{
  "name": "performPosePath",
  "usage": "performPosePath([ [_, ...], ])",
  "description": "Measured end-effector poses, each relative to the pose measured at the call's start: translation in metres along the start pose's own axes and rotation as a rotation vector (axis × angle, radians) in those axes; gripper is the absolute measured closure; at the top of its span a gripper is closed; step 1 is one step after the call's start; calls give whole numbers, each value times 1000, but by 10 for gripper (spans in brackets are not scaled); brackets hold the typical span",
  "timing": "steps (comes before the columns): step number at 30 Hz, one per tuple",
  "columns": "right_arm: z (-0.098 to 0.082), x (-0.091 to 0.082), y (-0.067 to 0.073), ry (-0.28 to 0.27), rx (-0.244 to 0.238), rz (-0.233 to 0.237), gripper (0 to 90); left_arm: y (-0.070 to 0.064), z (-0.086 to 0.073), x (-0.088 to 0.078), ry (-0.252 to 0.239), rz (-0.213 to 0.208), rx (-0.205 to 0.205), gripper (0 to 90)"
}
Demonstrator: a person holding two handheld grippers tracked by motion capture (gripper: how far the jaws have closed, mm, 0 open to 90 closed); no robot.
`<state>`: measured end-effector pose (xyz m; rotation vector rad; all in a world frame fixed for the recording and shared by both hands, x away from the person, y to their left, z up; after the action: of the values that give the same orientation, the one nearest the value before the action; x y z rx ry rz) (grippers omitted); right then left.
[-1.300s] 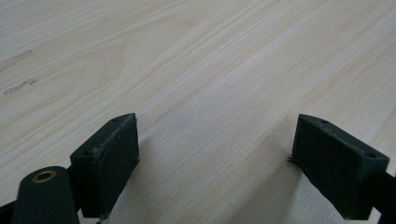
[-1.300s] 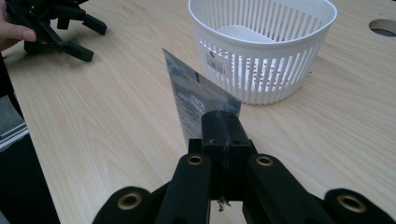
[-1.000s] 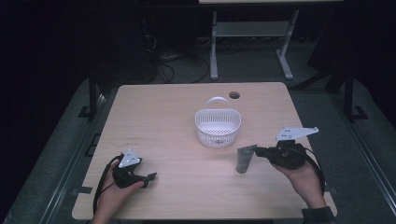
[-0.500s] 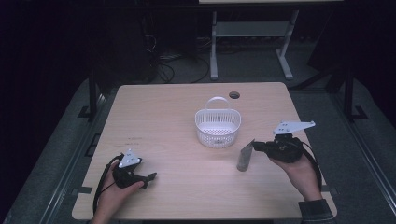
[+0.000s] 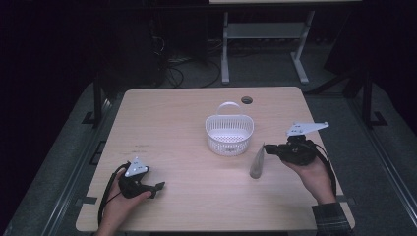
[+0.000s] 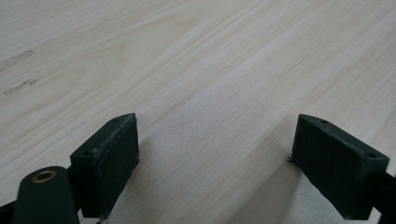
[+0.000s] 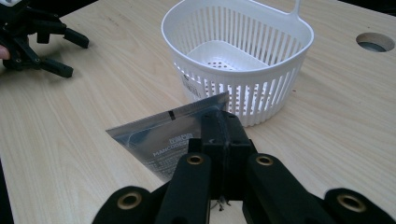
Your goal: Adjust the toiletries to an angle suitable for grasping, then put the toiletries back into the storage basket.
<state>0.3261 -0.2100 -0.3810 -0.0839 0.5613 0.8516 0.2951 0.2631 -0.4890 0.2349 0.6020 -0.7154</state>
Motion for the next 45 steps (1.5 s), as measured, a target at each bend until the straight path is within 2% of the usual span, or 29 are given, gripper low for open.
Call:
performPosePath([
  [4, -1, -2, -1, -1, -2, 0, 887, 0, 0, 0, -2, 1, -1, 137],
  [10, -5, -9, -2, 5, -2, -4, 762, 0, 0, 0, -3, 2, -1, 137],
  [14, -8, -13, -2, 18, -4, -4, 649, 0, 0, 0, -3, 2, -1, 137],
  [21, -10, -20, -1, 58, -21, -4, 384, 0, 0, 0, -3, 4, -3, 137],
  [24, -9, -20, 1, 67, -29, -3, 304, 0, 0, 0, -3, 4, -3, 137],
  [25, -9, -19, 2, 73, -37, -5, 250, 0, 0, 0, -3, 4, -3, 137],
  [26, -9, -19, 2, 73, -37, -5, 250, 0, 0, 0, -3, 4, -3, 137],
  [30, -6, -17, 5, 87, -54, 1, 148, 0, 0, 0, -3, 4, -3, 137],
  [39, 5, -13, 10, 106, -78, 24, 32, 0, 0, 0, -2, 4, -1, 137],
  [45, 10, -3, 15, 140, -109, 46, 22, 0, 0, 0, -1, 4, -1, 137],
])
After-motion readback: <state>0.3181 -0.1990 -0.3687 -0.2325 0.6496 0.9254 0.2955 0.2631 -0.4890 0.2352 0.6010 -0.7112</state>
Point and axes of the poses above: each handheld gripper's, and its own axes: x roughly forward along the jaws, z roughly out of its top, y roughly to its left, the point moved 2 cm from there along x, roughly forward along the jaws, and after that the axes turned 7 degrees about -y, right-handed, at the moved point
